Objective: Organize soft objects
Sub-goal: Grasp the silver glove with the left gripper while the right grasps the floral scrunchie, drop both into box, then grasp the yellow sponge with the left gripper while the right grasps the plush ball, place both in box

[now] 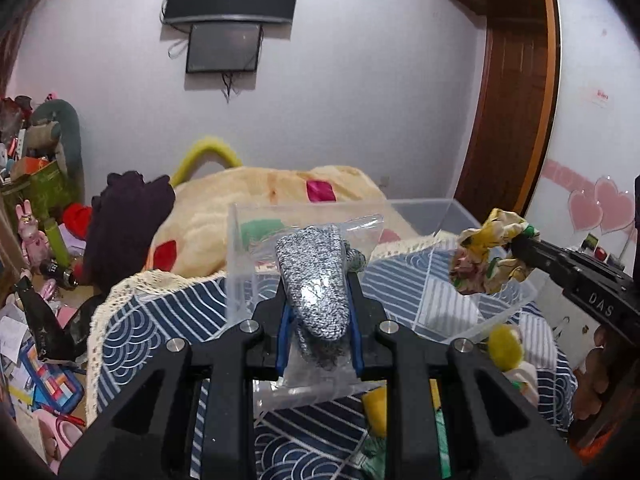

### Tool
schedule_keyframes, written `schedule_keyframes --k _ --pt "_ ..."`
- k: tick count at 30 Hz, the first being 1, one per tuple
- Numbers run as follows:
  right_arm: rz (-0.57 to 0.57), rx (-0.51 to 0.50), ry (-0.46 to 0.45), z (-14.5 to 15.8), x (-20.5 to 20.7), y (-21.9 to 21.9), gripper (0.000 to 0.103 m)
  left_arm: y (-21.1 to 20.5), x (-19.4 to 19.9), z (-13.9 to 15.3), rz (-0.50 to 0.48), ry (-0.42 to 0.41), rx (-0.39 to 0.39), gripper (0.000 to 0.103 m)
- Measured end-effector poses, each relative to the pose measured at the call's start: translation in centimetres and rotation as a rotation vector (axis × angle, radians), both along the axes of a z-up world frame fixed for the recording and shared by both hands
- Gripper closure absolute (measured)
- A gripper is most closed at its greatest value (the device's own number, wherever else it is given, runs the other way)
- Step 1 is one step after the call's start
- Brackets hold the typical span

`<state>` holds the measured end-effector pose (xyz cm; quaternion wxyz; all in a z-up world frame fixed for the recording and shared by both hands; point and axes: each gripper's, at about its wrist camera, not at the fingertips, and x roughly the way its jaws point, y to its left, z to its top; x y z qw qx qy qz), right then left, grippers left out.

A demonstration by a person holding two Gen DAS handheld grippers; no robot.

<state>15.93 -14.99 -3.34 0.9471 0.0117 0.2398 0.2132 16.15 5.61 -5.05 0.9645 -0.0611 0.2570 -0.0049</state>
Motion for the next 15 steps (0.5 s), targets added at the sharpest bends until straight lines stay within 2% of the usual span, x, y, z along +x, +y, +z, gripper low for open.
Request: schedule_keyframes --k 7,8,10,11,12,15 --pt "0.019 -0.039 0.075 -1.7 0.6 0.2 0.092 -0.7 1.9 -1.9 -0.014 0.067 0.02 0.079" --pt "0.017 -0.043 0.084 -1.8 0.6 0.1 0.089 -0.8 1.8 -2.0 -0.013 0.069 0.023 0.079" --pt "0.028 -0.038 0.099 -1.9 0.4 -0.3 0.074 -1.0 1.7 -2.0 -0.017 0.069 0.028 0.078" --pt "0.032 -0.03 0.101 -1.9 0.2 -0.6 0.06 -1.1 1.6 -1.9 -0.02 0.072 0.026 0.073" --pt "0.032 -0.025 0.093 -1.8 0.0 -0.8 0.05 -1.1 1.6 -1.8 -0.024 0.071 0.024 0.068" --pt "0.026 -0.033 0.061 -1.3 -0.6 -1.1 0.049 -1.1 1.1 -1.4 -0.024 0.052 0.024 0.058"
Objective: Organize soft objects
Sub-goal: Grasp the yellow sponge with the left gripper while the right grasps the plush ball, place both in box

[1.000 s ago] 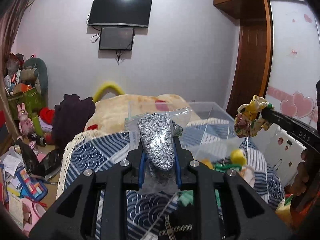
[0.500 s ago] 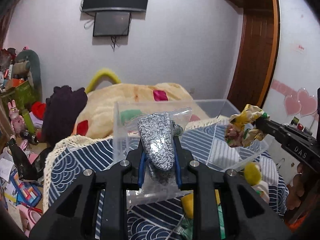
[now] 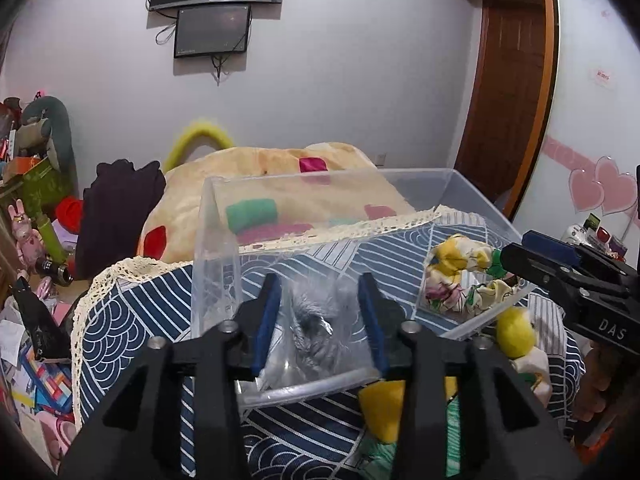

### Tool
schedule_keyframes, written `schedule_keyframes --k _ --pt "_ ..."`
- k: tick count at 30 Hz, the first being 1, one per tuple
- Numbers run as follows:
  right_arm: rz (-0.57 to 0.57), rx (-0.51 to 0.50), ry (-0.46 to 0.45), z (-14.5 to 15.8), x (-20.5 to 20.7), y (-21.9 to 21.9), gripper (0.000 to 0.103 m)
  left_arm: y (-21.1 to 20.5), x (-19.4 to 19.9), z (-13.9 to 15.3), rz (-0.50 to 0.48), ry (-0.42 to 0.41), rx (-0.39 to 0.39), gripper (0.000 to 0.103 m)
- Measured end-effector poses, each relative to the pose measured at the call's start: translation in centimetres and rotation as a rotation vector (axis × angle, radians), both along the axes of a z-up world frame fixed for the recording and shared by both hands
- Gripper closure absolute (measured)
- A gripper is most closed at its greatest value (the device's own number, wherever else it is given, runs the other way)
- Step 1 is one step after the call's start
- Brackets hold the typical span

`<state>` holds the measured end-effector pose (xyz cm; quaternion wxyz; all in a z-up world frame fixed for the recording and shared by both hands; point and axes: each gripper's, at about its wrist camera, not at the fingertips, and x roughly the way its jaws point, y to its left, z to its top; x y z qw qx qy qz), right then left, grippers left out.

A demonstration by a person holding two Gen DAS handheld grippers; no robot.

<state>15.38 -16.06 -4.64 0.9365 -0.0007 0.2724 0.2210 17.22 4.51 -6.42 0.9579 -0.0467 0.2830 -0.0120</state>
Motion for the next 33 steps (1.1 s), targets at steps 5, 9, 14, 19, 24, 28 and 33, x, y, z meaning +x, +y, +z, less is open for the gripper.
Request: schedule_keyframes --k 5,9,14,19,24,28,33 --pt "0.014 0.018 -0.015 1.0 -0.9 -0.8 0.044 -0.4 -1.6 1.3 0.001 -0.041 0.002 0.038" --pt "0.006 0.009 -0.049 1.7 -2.0 -1.5 0.036 -1.2 -3.6 2.2 0.006 -0.083 0.016 0.015" --pt "0.003 -0.015 -0.044 1.4 -2.9 -2.1 0.036 -2.0 -5.3 1.7 0.018 -0.082 0.013 0.003" --pt "-0.013 -0.028 0.026 -0.8 -2.6 -3.1 0.036 -3.2 -6.1 -0.1 -0.016 -0.037 0.009 0.003" --pt "-0.011 -0.028 0.104 -3.1 -1.6 -3.5 0.036 -4.3 -4.7 -2.5 -0.021 0.05 0.028 0.003" --pt "-0.008 -0.023 0.155 -4.5 -0.8 -3.5 0.036 -4.1 -3.1 -3.3 -0.027 0.113 -0.034 0.003" --pt "0.012 -0.022 0.17 -4.7 -0.8 -3.2 0.045 -4.6 -1.3 -3.6 -0.049 0.16 -0.065 0.003"
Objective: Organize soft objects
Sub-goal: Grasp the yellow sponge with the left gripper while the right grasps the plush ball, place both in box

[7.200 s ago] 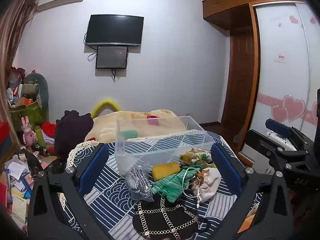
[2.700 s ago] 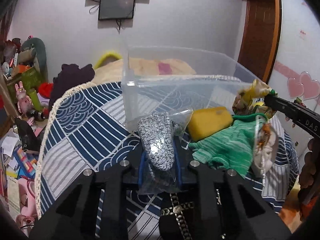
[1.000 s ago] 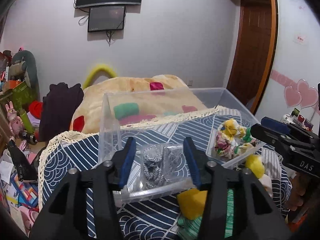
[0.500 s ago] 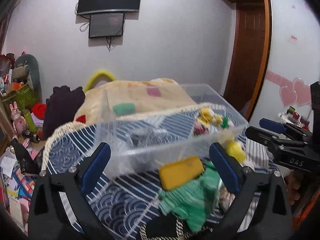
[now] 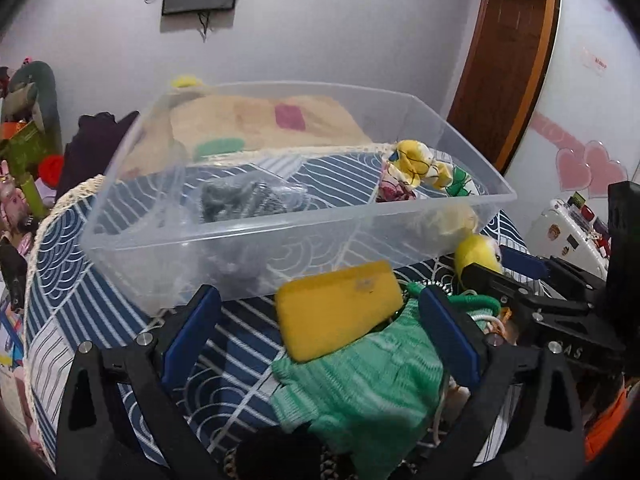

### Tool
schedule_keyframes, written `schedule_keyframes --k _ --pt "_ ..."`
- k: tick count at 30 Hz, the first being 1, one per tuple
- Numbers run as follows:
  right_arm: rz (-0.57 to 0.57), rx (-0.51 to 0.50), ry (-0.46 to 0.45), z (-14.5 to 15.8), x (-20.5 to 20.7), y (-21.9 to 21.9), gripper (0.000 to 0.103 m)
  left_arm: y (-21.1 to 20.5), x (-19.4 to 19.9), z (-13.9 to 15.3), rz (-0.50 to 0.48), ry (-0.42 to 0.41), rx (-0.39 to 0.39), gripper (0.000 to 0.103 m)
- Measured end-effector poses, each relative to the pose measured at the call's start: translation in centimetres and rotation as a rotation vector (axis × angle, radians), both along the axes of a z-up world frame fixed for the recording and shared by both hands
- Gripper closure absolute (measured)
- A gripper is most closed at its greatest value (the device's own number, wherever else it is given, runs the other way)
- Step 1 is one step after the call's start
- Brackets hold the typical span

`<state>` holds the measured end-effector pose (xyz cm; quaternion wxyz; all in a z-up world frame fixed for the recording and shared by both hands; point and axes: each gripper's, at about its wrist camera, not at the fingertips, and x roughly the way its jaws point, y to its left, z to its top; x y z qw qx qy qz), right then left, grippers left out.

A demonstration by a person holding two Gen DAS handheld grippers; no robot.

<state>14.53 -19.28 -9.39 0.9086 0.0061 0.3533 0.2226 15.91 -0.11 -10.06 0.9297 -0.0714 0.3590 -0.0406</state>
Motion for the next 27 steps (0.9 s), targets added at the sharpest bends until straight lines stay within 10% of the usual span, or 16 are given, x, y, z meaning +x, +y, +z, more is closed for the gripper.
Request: schedule_keyframes --k 5,10,27 --pt "0.031 -0.007 -0.011 0.2 -0.6 0.5 0.06 -0.8 0.7 -0.9 0.001 0.035 -0.004 0.003" --pt "0.035 -0.013 -0.036 0.6 -1.1 0.9 0.061 -0.5 0.4 -1.5 -0.022 0.044 -0.064 0.036" --pt "0.061 0.04 -0.159 4.3 -3.6 1.1 0.061 0.3 -6.0 3.6 -0.009 -0.152 -0.068 0.038"
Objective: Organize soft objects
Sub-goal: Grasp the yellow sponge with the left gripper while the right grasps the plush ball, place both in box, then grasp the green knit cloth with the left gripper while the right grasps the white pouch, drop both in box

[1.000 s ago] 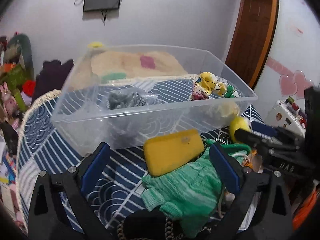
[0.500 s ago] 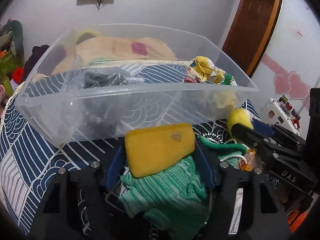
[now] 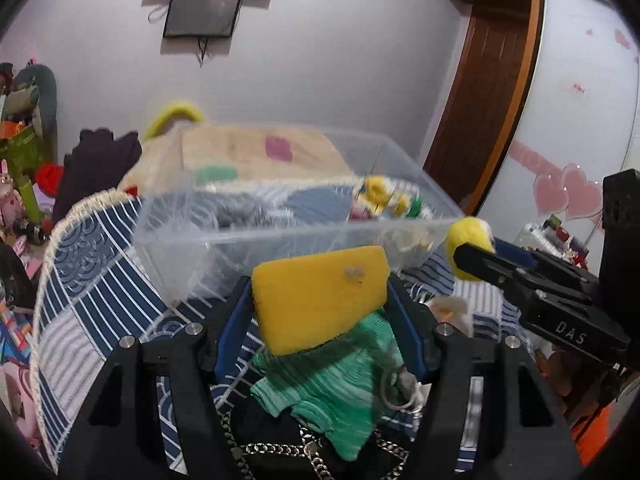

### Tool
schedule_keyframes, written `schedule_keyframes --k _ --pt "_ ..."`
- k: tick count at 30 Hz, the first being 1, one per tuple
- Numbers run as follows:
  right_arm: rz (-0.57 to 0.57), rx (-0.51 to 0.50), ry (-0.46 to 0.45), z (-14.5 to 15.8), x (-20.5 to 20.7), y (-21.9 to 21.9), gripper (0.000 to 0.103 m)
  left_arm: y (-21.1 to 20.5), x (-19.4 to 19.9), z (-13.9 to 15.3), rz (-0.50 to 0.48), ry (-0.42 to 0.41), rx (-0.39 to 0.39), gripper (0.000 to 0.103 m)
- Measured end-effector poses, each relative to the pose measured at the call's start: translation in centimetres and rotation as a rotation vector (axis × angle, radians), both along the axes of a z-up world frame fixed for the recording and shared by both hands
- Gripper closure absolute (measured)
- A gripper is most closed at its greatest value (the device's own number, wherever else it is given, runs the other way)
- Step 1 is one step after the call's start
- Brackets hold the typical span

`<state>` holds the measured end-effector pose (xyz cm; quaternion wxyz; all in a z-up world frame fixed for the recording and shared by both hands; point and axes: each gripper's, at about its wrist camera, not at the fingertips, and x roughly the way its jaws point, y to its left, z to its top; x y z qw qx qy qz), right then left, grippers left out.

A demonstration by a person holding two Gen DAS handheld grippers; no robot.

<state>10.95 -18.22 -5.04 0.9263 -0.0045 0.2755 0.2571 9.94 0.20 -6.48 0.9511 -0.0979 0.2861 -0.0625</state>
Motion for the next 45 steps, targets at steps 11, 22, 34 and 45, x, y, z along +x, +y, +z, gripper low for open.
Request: schedule_keyframes --k 11,22,34,45 --pt "0.001 0.012 -0.119 3.3 -0.6 1.6 0.061 1.9 0.8 4.0 0.032 -0.124 0.036 0.038" --pt "-0.011 -0.013 -0.131 3.2 2.4 4.4 0.061 3.0 4.7 3.1 0.057 -0.088 0.06 0.038" --pt "0.009 -0.074 -0.004 0.0 5.1 5.7 0.06 2.8 7.5 0.4 0.049 -0.014 0.082 0.033" --pt "0.0 -0.05 -0.03 1.1 4.0 4.1 0.04 3.2 5.8 1.2 0.069 -0.035 0.051 0.011"
